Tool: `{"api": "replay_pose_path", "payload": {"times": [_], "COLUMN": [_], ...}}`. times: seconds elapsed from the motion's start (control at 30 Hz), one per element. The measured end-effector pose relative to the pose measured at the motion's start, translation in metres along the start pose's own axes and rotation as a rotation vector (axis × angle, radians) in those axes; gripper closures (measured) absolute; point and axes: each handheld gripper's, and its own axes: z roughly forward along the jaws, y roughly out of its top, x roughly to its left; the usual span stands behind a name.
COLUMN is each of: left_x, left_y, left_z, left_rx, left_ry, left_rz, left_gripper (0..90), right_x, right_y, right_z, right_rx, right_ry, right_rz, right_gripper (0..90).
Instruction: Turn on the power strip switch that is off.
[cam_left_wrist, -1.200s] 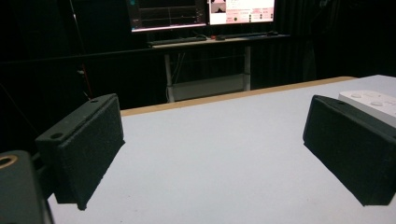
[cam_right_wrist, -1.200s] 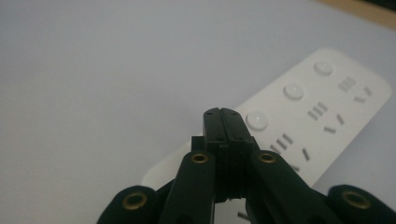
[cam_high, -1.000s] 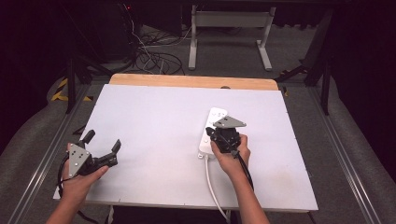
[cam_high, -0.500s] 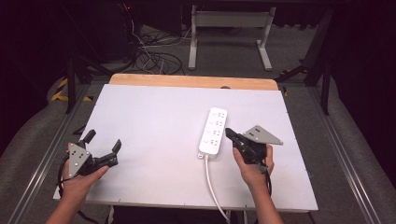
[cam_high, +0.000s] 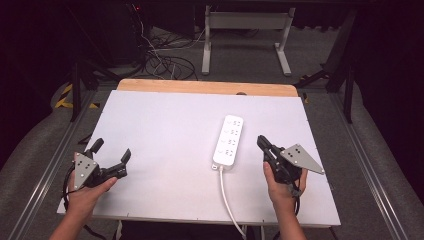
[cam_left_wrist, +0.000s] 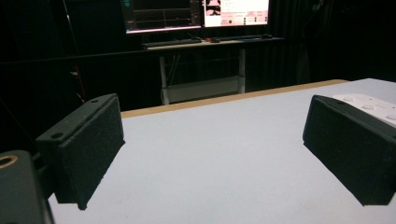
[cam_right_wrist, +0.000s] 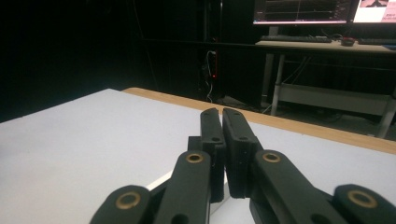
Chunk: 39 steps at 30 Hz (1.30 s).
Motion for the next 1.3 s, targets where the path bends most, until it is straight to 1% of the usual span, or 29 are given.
{"api": "replay_pose_path", "payload": {"times": [0.07, 0.1, 0.13, 0.17, 0.2, 0.23, 0.27, 0.3, 0.33, 0.37, 0.4, 0.43, 0.47, 0.5, 0.53, 0.57, 0.63, 0.7, 0.77, 0.83, 0.9, 1.0, 1.07, 1.1, 1.2, 1.3], "left_x": [0.0, 0.0, 0.0, 0.0, 0.0, 0.0, 0.0, 0.0, 0.0, 0.0, 0.0, 0.0, 0.0, 0.0, 0.0, 0.001, 0.001, 0.0, 0.0, 0.0, -0.001, -0.001, -0.001, -0.001, -0.002, -0.001], "left_y": [0.0, 0.0, 0.0, 0.0, 0.0, 0.0, 0.0, 0.0, 0.0, 0.0, 0.0, 0.0, 0.0, 0.0, 0.0, 0.0, 0.0, 0.0, 0.0, 0.0, 0.0, 0.0, 0.0, 0.001, 0.001, 0.0], "left_z": [0.0, 0.0, -0.001, -0.001, -0.001, -0.001, -0.001, -0.001, -0.001, -0.001, -0.001, -0.001, -0.001, -0.001, -0.001, -0.001, -0.001, -0.001, -0.001, 0.0, 0.0, 0.001, 0.002, 0.002, 0.003, 0.002], "left_rx": [0.001, -0.003, -0.003, -0.004, -0.002, -0.002, -0.002, -0.004, -0.002, -0.002, -0.002, -0.005, -0.005, -0.004, -0.005, -0.005, -0.004, -0.006, -0.004, -0.002, -0.004, -0.005, -0.006, -0.002, -0.003, -0.001], "left_ry": [-0.002, 0.001, 0.001, 0.001, 0.001, 0.002, 0.002, 0.002, 0.001, -0.001, -0.001, 0.0, 0.001, -0.001, -0.001, -0.002, -0.003, -0.003, -0.005, -0.007, -0.007, -0.012, -0.014, -0.015, -0.016, -0.019], "left_rz": [0.005, -0.002, -0.004, -0.006, -0.004, -0.004, -0.003, -0.007, -0.004, -0.003, -0.003, -0.006, -0.005, -0.001, -0.001, -0.001, 0.001, -0.007, -0.005, 0.002, -0.003, -0.007, -0.005, 0.002, -0.006, 0.003], "left_gripper": [5.7, 5.8, 5.8, 5.8, 5.7, 5.7, 5.7, 5.7, 5.7, 5.7, 5.6, 5.6, 5.5, 5.5, 5.4, 5.4, 5.4, 5.3, 5.3, 5.3, 5.3, 5.4, 5.4, 5.4, 5.4, 5.4], "right_x": [-0.002, -0.003, -0.003, -0.004, -0.006, -0.006, -0.008, -0.01, -0.013, -0.014, -0.017, -0.018, -0.02, -0.022, -0.024, -0.027, -0.032, -0.035, -0.037, -0.036, -0.035, -0.033, -0.032, -0.032, -0.032, -0.033], "right_y": [-0.001, -0.002, -0.002, -0.002, -0.003, -0.003, -0.004, -0.005, -0.005, -0.005, -0.006, -0.005, -0.005, -0.006, -0.006, -0.007, -0.008, -0.01, -0.01, -0.01, -0.01, -0.011, -0.011, -0.012, -0.013, -0.014], "right_z": [0.0, 0.0, 0.0, 0.0, 0.001, 0.001, 0.001, 0.003, 0.004, 0.004, 0.004, 0.004, 0.003, 0.002, 0.0, -0.001, -0.003, -0.004, -0.005, -0.005, -0.004, -0.003, -0.003, -0.002, -0.002, -0.001], "right_rx": [0.004, 0.004, 0.004, 0.001, -0.014, -0.014, -0.033, -0.044, -0.042, -0.052, -0.07, -0.074, -0.079, -0.094, -0.092, -0.098, -0.088, -0.075, -0.067, -0.061, -0.049, -0.034, -0.031, -0.029, -0.014, -0.001], "right_ry": [-0.006, -0.009, -0.009, -0.007, -0.013, -0.013, -0.035, -0.044, -0.046, -0.05, -0.043, -0.032, -0.037, -0.061, -0.072, -0.079, -0.084, -0.085, -0.073, -0.065, -0.066, -0.061, -0.055, -0.049, -0.044, -0.042], "right_rz": [0.0, 0.004, 0.004, 0.006, 0.02, 0.02, 0.02, 0.019, 0.019, 0.014, 0.005, 0.004, 0.001, 0.005, 0.016, 0.016, 0.026, 0.017, 0.008, 0.009, -0.007, -0.019, -0.018, -0.023, -0.025, -0.025], "right_gripper": [81.4, 77.9, 77.9, 72.4, 51.8, 51.8, 41.5, 32.0, 26.0, 21.9, 19.7, 19.5, 18.3, 14.8, 11.6, 9.0, 10.9, 11.2, 11.1, 11.3, 10.3, 9.4, 8.9, 8.9, 8.9, 9.3]}}
